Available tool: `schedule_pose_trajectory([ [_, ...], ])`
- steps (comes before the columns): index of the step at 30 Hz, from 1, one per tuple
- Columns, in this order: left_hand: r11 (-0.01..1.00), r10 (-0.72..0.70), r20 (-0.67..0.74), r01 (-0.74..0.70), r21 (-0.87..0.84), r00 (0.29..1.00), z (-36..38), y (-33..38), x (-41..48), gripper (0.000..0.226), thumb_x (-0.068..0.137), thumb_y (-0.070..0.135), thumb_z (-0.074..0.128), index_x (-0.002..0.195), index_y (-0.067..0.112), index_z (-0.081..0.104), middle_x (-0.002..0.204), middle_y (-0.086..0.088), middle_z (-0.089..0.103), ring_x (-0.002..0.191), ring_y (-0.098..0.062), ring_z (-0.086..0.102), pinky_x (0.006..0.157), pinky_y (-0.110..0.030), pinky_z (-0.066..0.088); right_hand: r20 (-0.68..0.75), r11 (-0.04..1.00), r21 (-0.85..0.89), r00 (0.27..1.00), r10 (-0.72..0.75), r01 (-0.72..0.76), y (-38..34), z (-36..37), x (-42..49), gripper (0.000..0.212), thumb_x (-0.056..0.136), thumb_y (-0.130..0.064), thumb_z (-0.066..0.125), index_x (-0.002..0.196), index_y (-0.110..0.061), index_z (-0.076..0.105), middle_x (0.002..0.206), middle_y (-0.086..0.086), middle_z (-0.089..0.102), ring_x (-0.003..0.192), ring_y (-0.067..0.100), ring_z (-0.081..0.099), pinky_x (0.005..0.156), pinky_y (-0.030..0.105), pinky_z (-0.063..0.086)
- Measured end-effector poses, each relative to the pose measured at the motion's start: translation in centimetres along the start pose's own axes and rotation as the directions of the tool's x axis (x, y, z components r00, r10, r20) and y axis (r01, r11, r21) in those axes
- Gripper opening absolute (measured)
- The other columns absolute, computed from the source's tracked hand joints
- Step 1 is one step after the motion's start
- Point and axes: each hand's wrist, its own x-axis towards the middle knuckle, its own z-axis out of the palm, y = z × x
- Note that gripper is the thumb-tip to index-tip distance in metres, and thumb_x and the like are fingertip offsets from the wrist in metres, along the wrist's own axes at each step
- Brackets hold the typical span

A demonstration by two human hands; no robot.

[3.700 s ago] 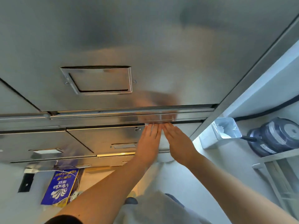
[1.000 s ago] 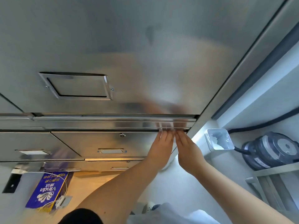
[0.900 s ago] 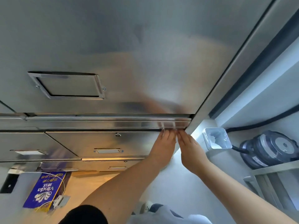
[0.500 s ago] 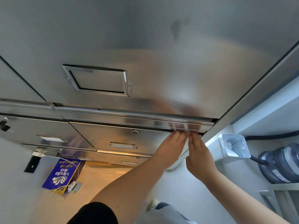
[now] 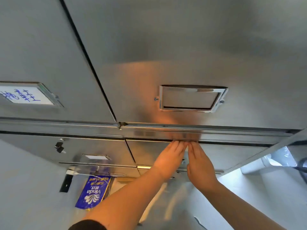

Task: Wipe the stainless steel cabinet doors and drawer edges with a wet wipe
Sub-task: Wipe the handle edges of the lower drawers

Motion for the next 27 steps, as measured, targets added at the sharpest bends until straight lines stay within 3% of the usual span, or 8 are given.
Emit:
schedule_pose_trajectory([
  [5,0.988,0.077,-0.008,-0.075,0.133,0.997,2.3,-7.1,-6.2,0.062,0.091,0.017,0.042,0.143,-0.007,0.018,0.140,-0.016,0.036,0.129,-0.031,0.034,0.113,-0.040,0.022,-0.064,0.998,0.056,0.997,-0.037,0.041,-9.9,0.8,1.9,0.071,0.042,0.013,0.082,0.109,0.015,0.062,0.109,0.028,0.064,0.094,0.037,0.067,0.071,0.042,0.057],
  [9,0.993,0.075,-0.044,-0.070,0.091,0.996,3.8,-10.8,-9.8,0.060,0.095,0.014,0.035,0.144,-0.009,0.011,0.144,-0.017,0.033,0.130,-0.031,0.034,0.114,-0.039,0.020,-0.074,0.984,0.152,0.994,-0.086,0.096,-14.6,2.3,3.3,0.058,0.088,0.003,0.050,0.142,0.004,0.027,0.147,0.016,0.033,0.134,0.023,0.038,0.105,0.023,0.033],
  [11,0.996,0.079,0.000,-0.079,0.037,0.997,3.7,-11.9,-10.6,0.060,0.093,0.016,0.042,0.144,-0.007,0.020,0.141,-0.014,0.041,0.126,-0.027,0.041,0.112,-0.035,0.027,-0.024,0.987,0.151,0.998,-0.055,0.058,-15.2,2.6,3.7,0.056,0.096,-0.007,0.038,0.147,-0.007,0.016,0.152,0.005,0.020,0.139,0.015,0.023,0.108,0.019,0.025],
  [15,0.989,0.058,-0.066,-0.066,-0.129,0.996,3.8,-13.2,-10.7,0.063,0.084,0.016,0.055,0.142,0.001,0.035,0.134,-0.006,0.050,0.119,-0.019,0.050,0.103,-0.025,0.036,-0.101,0.975,0.215,0.994,-0.029,0.051,-15.0,2.8,3.7,0.052,0.087,0.002,0.053,0.137,-0.006,0.042,0.139,0.009,0.044,0.127,0.021,0.042,0.099,0.026,0.039],
  [18,0.983,0.080,-0.157,-0.104,-0.153,0.984,4.2,-13.1,-10.5,0.060,0.073,0.021,0.066,0.131,0.007,0.054,0.117,-0.002,0.064,0.104,-0.013,0.060,0.092,-0.021,0.045,-0.159,0.947,0.322,0.987,0.033,0.021,-14.6,3.3,3.8,0.044,0.088,0.000,0.056,0.131,-0.007,0.051,0.132,0.008,0.052,0.122,0.020,0.047,0.099,0.024,0.036],
  [22,0.930,0.007,-0.196,-0.078,-0.358,0.981,4.0,-13.9,-10.3,0.069,0.052,0.012,0.086,0.117,0.007,0.065,0.103,-0.005,0.068,0.092,-0.017,0.065,0.072,-0.022,0.053,-0.259,0.956,0.283,0.966,-0.006,0.082,-14.5,2.9,4.8,0.039,0.070,0.008,0.073,0.107,-0.004,0.069,0.103,0.011,0.068,0.093,0.030,0.064,0.081,0.027,0.045],
  [24,0.824,-0.056,-0.160,-0.045,-0.565,0.986,4.3,-14.1,-10.5,0.055,0.074,0.009,0.074,0.126,0.009,0.058,0.117,-0.010,0.061,0.105,-0.018,0.057,0.080,-0.027,0.052,-0.268,0.954,0.288,0.963,-0.009,0.089,-14.4,2.6,4.7,0.038,0.067,0.011,0.075,0.102,-0.003,0.070,0.098,0.011,0.069,0.087,0.031,0.066,0.078,0.028,0.047],
  [27,0.736,-0.140,-0.183,-0.021,-0.677,0.973,5.1,-14.0,-11.2,0.031,0.098,0.032,0.041,0.125,0.025,0.056,0.125,0.006,0.053,0.112,-0.007,0.044,0.090,-0.019,0.035,-0.312,0.943,0.285,0.947,-0.079,0.172,-14.6,2.8,3.9,0.036,0.068,0.013,0.074,0.101,-0.002,0.071,0.097,0.011,0.069,0.087,0.030,0.065,0.079,0.029,0.049],
])
